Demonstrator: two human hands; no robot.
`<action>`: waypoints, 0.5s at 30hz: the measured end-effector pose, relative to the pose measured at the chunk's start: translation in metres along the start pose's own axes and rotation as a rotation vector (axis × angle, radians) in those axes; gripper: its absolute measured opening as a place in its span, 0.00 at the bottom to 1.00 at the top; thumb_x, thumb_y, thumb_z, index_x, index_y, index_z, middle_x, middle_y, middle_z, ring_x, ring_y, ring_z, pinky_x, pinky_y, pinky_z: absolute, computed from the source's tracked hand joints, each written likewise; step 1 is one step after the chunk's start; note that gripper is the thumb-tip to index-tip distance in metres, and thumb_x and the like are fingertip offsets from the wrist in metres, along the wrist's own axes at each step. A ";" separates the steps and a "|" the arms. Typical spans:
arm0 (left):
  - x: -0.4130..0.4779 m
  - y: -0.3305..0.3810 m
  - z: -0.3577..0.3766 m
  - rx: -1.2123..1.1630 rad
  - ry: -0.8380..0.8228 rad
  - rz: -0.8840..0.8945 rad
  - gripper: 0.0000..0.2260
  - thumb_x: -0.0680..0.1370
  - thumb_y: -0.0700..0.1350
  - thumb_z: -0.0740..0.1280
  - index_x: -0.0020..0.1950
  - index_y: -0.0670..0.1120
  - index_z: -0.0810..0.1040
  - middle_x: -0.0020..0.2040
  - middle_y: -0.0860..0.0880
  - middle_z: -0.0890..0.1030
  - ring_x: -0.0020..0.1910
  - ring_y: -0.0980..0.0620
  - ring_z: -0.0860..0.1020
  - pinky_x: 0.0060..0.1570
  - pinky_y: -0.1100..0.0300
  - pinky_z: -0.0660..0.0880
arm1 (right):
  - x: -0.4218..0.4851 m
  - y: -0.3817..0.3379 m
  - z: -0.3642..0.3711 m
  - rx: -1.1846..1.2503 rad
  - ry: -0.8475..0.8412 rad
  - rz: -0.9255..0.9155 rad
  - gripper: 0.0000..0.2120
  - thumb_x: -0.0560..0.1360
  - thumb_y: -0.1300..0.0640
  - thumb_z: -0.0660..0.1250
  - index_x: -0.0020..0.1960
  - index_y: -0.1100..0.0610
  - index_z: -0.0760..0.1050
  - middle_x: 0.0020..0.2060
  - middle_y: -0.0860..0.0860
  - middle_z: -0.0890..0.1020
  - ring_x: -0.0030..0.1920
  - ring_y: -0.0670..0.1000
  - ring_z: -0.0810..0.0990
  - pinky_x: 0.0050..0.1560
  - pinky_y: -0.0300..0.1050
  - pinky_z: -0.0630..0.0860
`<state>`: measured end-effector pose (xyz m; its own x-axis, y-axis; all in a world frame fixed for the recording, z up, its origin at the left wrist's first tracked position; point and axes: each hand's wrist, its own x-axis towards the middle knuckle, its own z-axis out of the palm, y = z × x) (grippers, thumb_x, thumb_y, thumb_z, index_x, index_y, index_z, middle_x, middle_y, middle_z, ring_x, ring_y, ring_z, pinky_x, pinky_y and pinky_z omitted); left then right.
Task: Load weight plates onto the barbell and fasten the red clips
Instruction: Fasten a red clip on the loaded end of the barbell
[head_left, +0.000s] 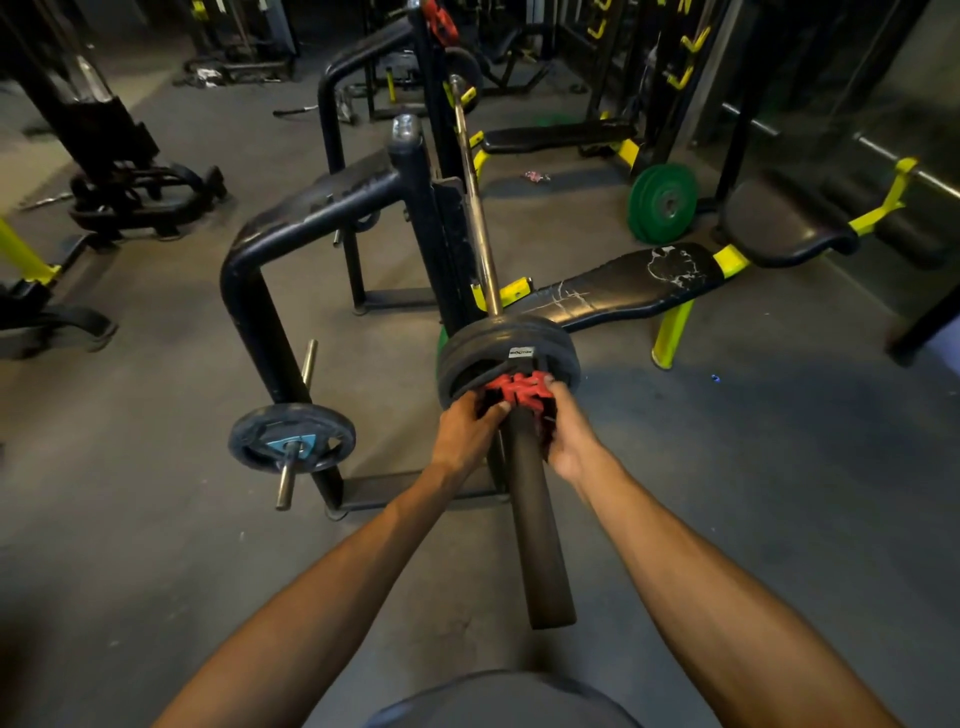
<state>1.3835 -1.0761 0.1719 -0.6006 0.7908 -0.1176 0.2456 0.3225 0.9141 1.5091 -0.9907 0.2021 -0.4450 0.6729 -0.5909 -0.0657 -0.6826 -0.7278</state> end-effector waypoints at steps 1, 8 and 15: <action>-0.002 0.003 0.000 0.013 -0.006 -0.003 0.23 0.71 0.62 0.66 0.59 0.50 0.81 0.52 0.50 0.85 0.52 0.49 0.83 0.54 0.45 0.81 | 0.000 -0.001 -0.002 0.009 -0.024 0.029 0.21 0.78 0.40 0.66 0.60 0.56 0.81 0.44 0.56 0.85 0.46 0.54 0.83 0.43 0.48 0.82; -0.010 0.017 0.006 0.062 0.003 -0.023 0.24 0.72 0.58 0.68 0.64 0.48 0.79 0.58 0.48 0.84 0.57 0.49 0.82 0.59 0.51 0.78 | 0.014 0.003 -0.013 0.073 0.036 0.085 0.15 0.81 0.48 0.66 0.39 0.54 0.75 0.27 0.49 0.72 0.25 0.45 0.67 0.27 0.37 0.64; -0.030 0.019 0.005 0.078 0.029 -0.106 0.25 0.72 0.58 0.70 0.66 0.50 0.76 0.59 0.50 0.83 0.59 0.50 0.81 0.60 0.52 0.77 | 0.010 0.003 -0.018 -0.151 0.152 -0.080 0.12 0.77 0.49 0.70 0.46 0.58 0.82 0.38 0.56 0.86 0.37 0.55 0.83 0.39 0.48 0.79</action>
<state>1.4101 -1.0906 0.1905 -0.6476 0.7353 -0.1999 0.2376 0.4442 0.8639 1.5203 -0.9816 0.1877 -0.3030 0.7663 -0.5665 0.0445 -0.5825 -0.8116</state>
